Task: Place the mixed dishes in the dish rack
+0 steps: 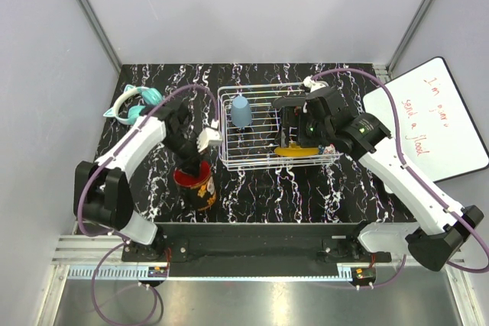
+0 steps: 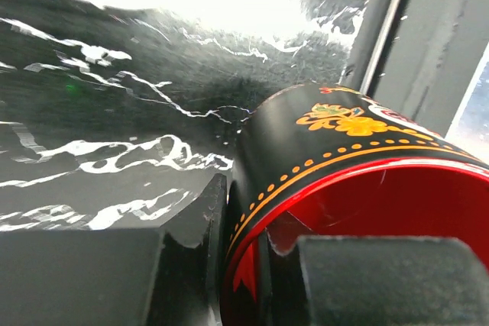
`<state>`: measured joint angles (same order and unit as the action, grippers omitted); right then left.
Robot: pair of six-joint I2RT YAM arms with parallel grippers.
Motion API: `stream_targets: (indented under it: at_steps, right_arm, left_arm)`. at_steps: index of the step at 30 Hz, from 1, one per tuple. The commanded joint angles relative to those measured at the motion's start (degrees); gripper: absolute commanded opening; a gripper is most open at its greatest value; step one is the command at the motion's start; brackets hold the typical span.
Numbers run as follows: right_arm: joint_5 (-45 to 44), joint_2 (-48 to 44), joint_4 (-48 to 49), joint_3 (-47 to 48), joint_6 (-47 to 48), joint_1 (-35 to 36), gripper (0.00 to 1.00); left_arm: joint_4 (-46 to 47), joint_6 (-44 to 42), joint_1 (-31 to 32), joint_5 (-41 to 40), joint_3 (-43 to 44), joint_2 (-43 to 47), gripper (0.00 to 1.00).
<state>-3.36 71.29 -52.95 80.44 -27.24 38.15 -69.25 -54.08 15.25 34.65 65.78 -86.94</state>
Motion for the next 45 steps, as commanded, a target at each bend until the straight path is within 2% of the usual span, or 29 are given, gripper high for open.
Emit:
stream_targets:
  at_steps: [1, 5, 7, 8, 9, 10, 11, 13, 14, 15, 17, 18, 20, 21, 25, 28, 29, 32, 33, 36, 39, 45]
  right_arm:
    - [0.98, -0.8, 2.23, 0.85, 0.52, 0.17, 1.0]
    - [2.99, -0.45, 3.38, 2.95, 0.79, 0.17, 1.0]
    - [4.31, -1.58, 5.48, 3.84, 0.79, 0.17, 1.0]
    - [5.37, -2.2, 6.27, 4.28, 0.88, 0.17, 1.0]
    - [5.9, -3.25, 9.24, 4.02, 0.88, 0.17, 1.0]
    - [6.6, -5.61, 11.27, 3.5, 0.79, 0.08, 1.0]
    - [8.52, -7.11, 14.25, 1.14, 0.35, 0.08, 1.0]
    - [11.08, -10.88, 23.3, -2.55, -0.53, -0.01, 1.0]
    - [12.66, -11.43, 25.33, -3.1, -0.62, -0.01, 1.0]
    - [13.19, -11.69, 27.96, -3.27, 0.25, 0.08, 1.0]
    - [15.55, -11.96, 30.17, -3.45, 0.79, 0.08, 1.0]
    - [16.79, -11.96, 32.01, -3.45, 1.05, -0.01, 0.99]
    - [19.69, -10.56, 32.73, -2.23, 0.97, -0.09, 1.0]
    - [20.31, -10.29, 33.52, -1.79, 0.53, -0.18, 1.0]
    - [25.05, -7.84, 39.58, -1.0, -2.98, -1.41, 1.0]
    - [34.69, -4.51, 43.53, -0.29, -7.9, -4.83, 1.0]
    - [36.91, -3.62, 45.37, -0.64, -9.74, -7.1, 1.0]
    - [45.06, -0.63, 59.85, -4.76, -21.32, -11.24, 1.0]
    - [46.49, 0.33, 68.77, -5.9, -28.23, -13.26, 1.0]
    - [51.33, 5.87, 83.47, -7.06, -38.72, -14.16, 1.0]
    - [52.83, 10.97, 93.08, -6.44, -46.03, -14.07, 1.0]
    - [52.58, 16.51, 94.94, -3.63, -47.36, -13.98, 1.0]
  left_arm:
    - [-15.09, -2.87, -1.09, 8.4, 19.66, 1.61, 0.0]
    - [-17.59, 2.47, -1.45, 17.98, 38.25, -2.44, 0.0]
    - [-9.1, 13.35, -1.36, 20.79, 43.62, -2.98, 0.0]
    - [0.25, 17.31, -1.45, 21.07, 43.91, -2.72, 0.0]
    - [5.31, 25.26, -1.45, 21.42, 43.3, -1.84, 0.0]
    - [10.32, 29.09, -1.45, 21.42, 41.99, -1.57, 0.0]
    - [19.33, 32.87, -1.45, 21.33, 41.54, -1.48, 0.0]
    - [27.38, 44.03, -1.45, 21.34, 41.45, -2.62, 0.0]
    - [35.77, 48.07, -1.53, 21.33, 41.1, -2.97, 0.0]
    - [39.77, 55.77, -1.62, 21.51, 40.84, -3.85, 0.0]
    - [50.38, 63.8, -1.71, 22.21, 41.27, -5.34, 0.0]
    - [52.79, 70.8, -1.71, 21.43, 41.97, -6.83, 0.0]
    - [60.07, 76.03, -1.71, 17.56, 43.02, -8.15, 0.0]
    - [60.9, 78.49, -1.71, 16.51, 46.34, -10.25, 0.0]
    - [63.45, 84.14, -1.27, 11.68, 57.34, -15.62, 0.0]
    - [68.44, 86.77, -1.18, 12.18, 60.25, -17.65, 0.0]
    - [72.12, 87.3, -1.18, 12.1, 59.73, -17.74, 0.0]
    - [82.22, 91.52, -1.1, 12.72, 53.59, -16.51, 0.0]
    - [84.44, 93.61, -0.92, 13.68, 52.45, -16.34, 0.0]
    - [88.85, 96.18, -0.83, 16.32, 48.14, -16.07, 0.0]
    - [89.38, 96.1, -0.57, 17.2, 47.07, -16.16, 0.0]
    - [89.12, 95.22, 0.4, 17.82, 47.07, -16.34, 0.0]
